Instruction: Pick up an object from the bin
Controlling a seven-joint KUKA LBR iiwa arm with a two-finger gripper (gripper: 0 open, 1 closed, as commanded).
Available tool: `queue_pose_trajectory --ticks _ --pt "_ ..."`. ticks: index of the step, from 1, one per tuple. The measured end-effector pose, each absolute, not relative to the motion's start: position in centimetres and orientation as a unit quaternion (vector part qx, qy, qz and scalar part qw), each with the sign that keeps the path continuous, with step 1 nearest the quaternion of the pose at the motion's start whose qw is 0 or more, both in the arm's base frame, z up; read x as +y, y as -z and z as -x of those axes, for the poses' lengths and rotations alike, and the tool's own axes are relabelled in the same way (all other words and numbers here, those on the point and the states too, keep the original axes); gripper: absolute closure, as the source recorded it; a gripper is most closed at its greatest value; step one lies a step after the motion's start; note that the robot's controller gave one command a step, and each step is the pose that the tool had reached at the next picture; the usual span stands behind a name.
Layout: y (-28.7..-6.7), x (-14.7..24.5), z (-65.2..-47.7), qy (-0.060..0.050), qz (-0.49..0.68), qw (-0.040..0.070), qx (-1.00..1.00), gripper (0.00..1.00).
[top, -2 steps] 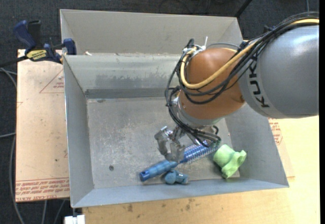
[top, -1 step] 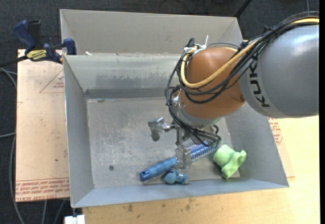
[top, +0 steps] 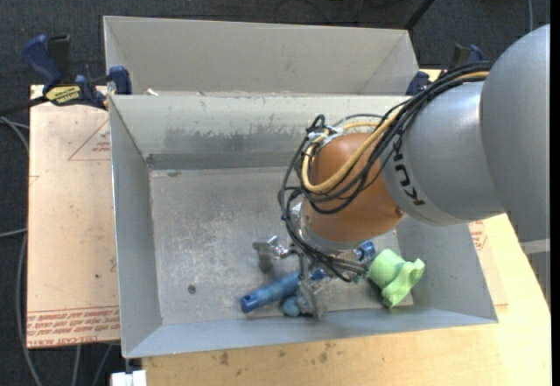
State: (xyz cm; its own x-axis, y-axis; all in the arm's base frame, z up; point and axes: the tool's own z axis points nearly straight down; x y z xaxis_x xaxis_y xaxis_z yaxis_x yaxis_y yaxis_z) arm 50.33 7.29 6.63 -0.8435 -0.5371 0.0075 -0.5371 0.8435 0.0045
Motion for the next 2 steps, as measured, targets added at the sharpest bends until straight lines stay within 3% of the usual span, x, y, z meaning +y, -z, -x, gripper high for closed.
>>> queue_pose_trajectory --ticks 1,2 --pt "-7.1 7.4 -50.6 0.001 -0.280 0.001 -0.960 1.00" --pt "-22.2 8.3 -49.8 0.000 -0.300 -0.004 -0.954 1.00"
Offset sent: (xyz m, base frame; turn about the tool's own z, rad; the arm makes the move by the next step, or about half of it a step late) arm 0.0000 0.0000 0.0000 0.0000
